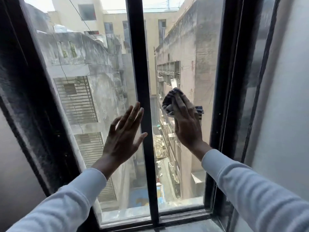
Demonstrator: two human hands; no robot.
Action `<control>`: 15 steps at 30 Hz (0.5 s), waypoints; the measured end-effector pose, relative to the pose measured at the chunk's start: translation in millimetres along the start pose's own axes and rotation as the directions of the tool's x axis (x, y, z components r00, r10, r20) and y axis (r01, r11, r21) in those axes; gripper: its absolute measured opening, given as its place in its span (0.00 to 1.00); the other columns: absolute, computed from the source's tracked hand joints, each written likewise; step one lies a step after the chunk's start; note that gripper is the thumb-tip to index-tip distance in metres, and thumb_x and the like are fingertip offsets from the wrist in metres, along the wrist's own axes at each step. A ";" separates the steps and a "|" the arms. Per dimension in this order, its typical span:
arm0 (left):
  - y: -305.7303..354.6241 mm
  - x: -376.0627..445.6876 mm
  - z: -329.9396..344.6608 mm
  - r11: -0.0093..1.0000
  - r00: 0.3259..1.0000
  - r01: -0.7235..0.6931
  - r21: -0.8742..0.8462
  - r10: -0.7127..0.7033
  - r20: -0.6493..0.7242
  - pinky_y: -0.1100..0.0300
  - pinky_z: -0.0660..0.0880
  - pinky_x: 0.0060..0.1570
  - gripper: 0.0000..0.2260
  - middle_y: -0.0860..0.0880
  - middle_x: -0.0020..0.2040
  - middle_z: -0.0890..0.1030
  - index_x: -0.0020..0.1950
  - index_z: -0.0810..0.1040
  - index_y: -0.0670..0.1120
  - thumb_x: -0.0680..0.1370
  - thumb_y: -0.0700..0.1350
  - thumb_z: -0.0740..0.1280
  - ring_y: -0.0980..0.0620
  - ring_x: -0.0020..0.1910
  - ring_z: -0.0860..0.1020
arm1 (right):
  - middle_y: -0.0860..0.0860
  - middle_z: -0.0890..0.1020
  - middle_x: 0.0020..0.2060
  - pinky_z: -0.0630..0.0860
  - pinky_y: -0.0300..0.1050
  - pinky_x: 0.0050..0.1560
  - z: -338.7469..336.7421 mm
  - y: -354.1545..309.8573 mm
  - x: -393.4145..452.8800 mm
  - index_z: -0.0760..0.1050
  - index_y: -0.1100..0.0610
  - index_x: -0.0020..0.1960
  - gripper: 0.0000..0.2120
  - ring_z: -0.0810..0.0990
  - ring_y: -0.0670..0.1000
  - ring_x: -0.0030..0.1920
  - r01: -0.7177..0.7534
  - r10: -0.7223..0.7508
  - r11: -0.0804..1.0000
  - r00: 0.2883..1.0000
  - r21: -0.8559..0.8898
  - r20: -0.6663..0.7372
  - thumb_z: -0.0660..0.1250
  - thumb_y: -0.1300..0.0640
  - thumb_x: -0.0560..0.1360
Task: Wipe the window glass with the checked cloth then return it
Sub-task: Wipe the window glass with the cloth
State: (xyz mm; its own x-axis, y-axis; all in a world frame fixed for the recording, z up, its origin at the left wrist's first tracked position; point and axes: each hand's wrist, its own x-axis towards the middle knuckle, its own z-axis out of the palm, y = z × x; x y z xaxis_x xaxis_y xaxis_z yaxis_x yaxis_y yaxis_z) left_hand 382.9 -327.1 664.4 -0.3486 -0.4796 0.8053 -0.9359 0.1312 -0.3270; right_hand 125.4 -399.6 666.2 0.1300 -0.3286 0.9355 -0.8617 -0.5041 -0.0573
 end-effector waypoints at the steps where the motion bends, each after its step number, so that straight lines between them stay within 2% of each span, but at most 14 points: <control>1: 9.0 6.6 3.4 0.998 0.999 -0.035 0.051 0.035 0.006 0.46 0.58 0.83 0.39 0.47 0.92 0.47 0.91 0.51 0.46 0.86 0.62 0.60 0.50 0.91 0.50 | 0.53 0.58 0.90 0.61 0.65 0.86 1.6 11.4 -5.2 0.57 0.57 0.89 0.31 0.56 0.58 0.90 -0.102 0.101 0.995 0.994 0.023 0.040 0.61 0.63 0.87; 2: 15.8 12.6 7.0 0.993 0.999 -0.053 0.108 0.052 0.014 0.47 0.55 0.84 0.39 0.47 0.92 0.48 0.91 0.50 0.45 0.87 0.63 0.60 0.49 0.90 0.52 | 0.53 0.55 0.90 0.59 0.67 0.87 4.9 19.2 -17.1 0.55 0.57 0.90 0.32 0.52 0.58 0.90 -0.180 0.177 0.983 0.980 0.024 0.089 0.60 0.61 0.88; 3: 19.7 16.7 10.4 0.985 0.998 -0.058 0.161 0.055 0.023 0.47 0.53 0.84 0.39 0.46 0.92 0.49 0.91 0.50 0.44 0.87 0.63 0.59 0.49 0.90 0.52 | 0.52 0.52 0.90 0.58 0.68 0.87 9.4 20.5 -34.5 0.52 0.55 0.90 0.32 0.49 0.58 0.91 -0.186 0.181 0.982 0.973 0.019 0.144 0.59 0.58 0.89; 4: 21.7 18.7 13.3 0.979 0.998 -0.059 0.197 0.054 0.031 0.47 0.53 0.84 0.39 0.46 0.91 0.50 0.91 0.50 0.43 0.87 0.62 0.60 0.50 0.90 0.53 | 0.51 0.50 0.90 0.58 0.67 0.87 15.5 16.0 -53.3 0.50 0.53 0.90 0.32 0.45 0.56 0.91 -0.116 0.112 0.993 0.973 0.011 0.204 0.58 0.55 0.89; 6: 22.3 18.5 17.0 0.968 0.998 -0.060 0.245 0.055 0.028 0.48 0.53 0.84 0.40 0.45 0.91 0.51 0.90 0.50 0.42 0.87 0.61 0.62 0.49 0.90 0.54 | 0.47 0.50 0.90 0.55 0.63 0.89 29.6 5.6 -64.9 0.48 0.47 0.90 0.34 0.36 0.50 0.90 0.162 -0.151 0.987 0.945 -0.014 0.290 0.59 0.53 0.88; 8: 22.6 20.3 21.0 0.960 0.998 -0.068 0.271 0.066 0.016 0.47 0.54 0.84 0.40 0.44 0.91 0.51 0.90 0.50 0.41 0.87 0.61 0.62 0.49 0.90 0.54 | 0.47 0.53 0.90 0.46 0.54 0.91 39.1 2.6 -19.6 0.50 0.47 0.90 0.37 0.37 0.50 0.90 0.330 -0.320 0.944 0.925 -0.015 0.206 0.62 0.56 0.86; 9: 22.2 20.7 22.5 0.955 0.997 -0.078 0.286 0.077 0.016 0.47 0.55 0.84 0.41 0.44 0.91 0.51 0.90 0.50 0.41 0.87 0.61 0.63 0.49 0.90 0.54 | 0.48 0.55 0.90 0.42 0.51 0.91 38.0 2.8 8.4 0.51 0.48 0.90 0.37 0.42 0.51 0.91 0.308 -0.302 0.951 0.944 -0.027 0.133 0.62 0.57 0.85; 10: 21.4 20.5 23.8 0.949 0.996 -0.085 0.305 0.085 0.012 0.47 0.55 0.84 0.41 0.44 0.91 0.51 0.90 0.49 0.41 0.87 0.61 0.63 0.49 0.90 0.55 | 0.49 0.56 0.90 0.41 0.50 0.90 36.4 6.9 32.9 0.52 0.49 0.90 0.36 0.48 0.53 0.91 0.200 -0.198 0.979 0.979 -0.035 0.042 0.62 0.57 0.85; 11: 19.8 21.1 23.7 0.945 0.996 -0.089 0.316 0.090 0.009 0.47 0.55 0.84 0.42 0.44 0.91 0.51 0.90 0.49 0.41 0.86 0.61 0.64 0.49 0.90 0.55 | 0.50 0.56 0.90 0.42 0.51 0.90 31.4 11.3 47.7 0.53 0.50 0.90 0.36 0.51 0.55 0.91 0.020 -0.020 1.000 0.998 -0.010 -0.064 0.61 0.58 0.85; 12: 18.2 21.8 22.1 0.946 0.996 -0.094 0.310 0.093 0.019 0.47 0.54 0.84 0.43 0.44 0.91 0.51 0.90 0.50 0.41 0.85 0.62 0.65 0.49 0.90 0.55 | 0.51 0.55 0.90 0.45 0.53 0.90 28.2 11.0 48.5 0.53 0.51 0.90 0.35 0.53 0.56 0.91 -0.184 0.188 0.982 0.973 0.042 -0.133 0.60 0.58 0.86; 13: 17.4 22.0 20.2 0.949 0.995 -0.102 0.297 0.096 0.036 0.47 0.53 0.84 0.43 0.44 0.91 0.52 0.90 0.50 0.41 0.85 0.62 0.66 0.49 0.90 0.55 | 0.52 0.54 0.90 0.47 0.56 0.90 27.9 4.9 35.9 0.52 0.52 0.90 0.35 0.53 0.57 0.91 -0.340 0.353 0.935 0.925 0.103 -0.144 0.60 0.59 0.86; 14: 16.3 22.0 20.8 0.950 0.994 -0.110 0.293 0.101 0.045 0.47 0.53 0.85 0.44 0.44 0.91 0.52 0.90 0.51 0.42 0.84 0.61 0.67 0.49 0.90 0.55 | 0.53 0.53 0.90 0.49 0.59 0.90 31.5 -5.7 16.4 0.50 0.52 0.90 0.36 0.52 0.58 0.91 -0.410 0.423 0.904 0.899 0.126 -0.115 0.60 0.59 0.86; 15: 15.8 22.3 21.4 0.949 0.994 -0.110 0.295 0.100 0.049 0.47 0.53 0.85 0.44 0.44 0.91 0.52 0.90 0.52 0.42 0.84 0.61 0.68 0.49 0.89 0.55 | 0.52 0.53 0.91 0.49 0.60 0.90 37.3 -21.3 -3.8 0.50 0.51 0.90 0.36 0.51 0.58 0.91 -0.373 0.380 0.921 0.924 0.111 -0.049 0.61 0.59 0.86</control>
State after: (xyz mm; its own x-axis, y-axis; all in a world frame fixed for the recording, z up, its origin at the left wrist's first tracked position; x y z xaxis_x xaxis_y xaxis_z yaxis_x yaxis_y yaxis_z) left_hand 361.4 -354.3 666.6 -0.4378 -0.5055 0.7435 -0.8347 -0.0786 -0.5450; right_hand 161.5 -417.4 650.9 -0.2313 -0.4558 0.8595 -0.7876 -0.4308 -0.4405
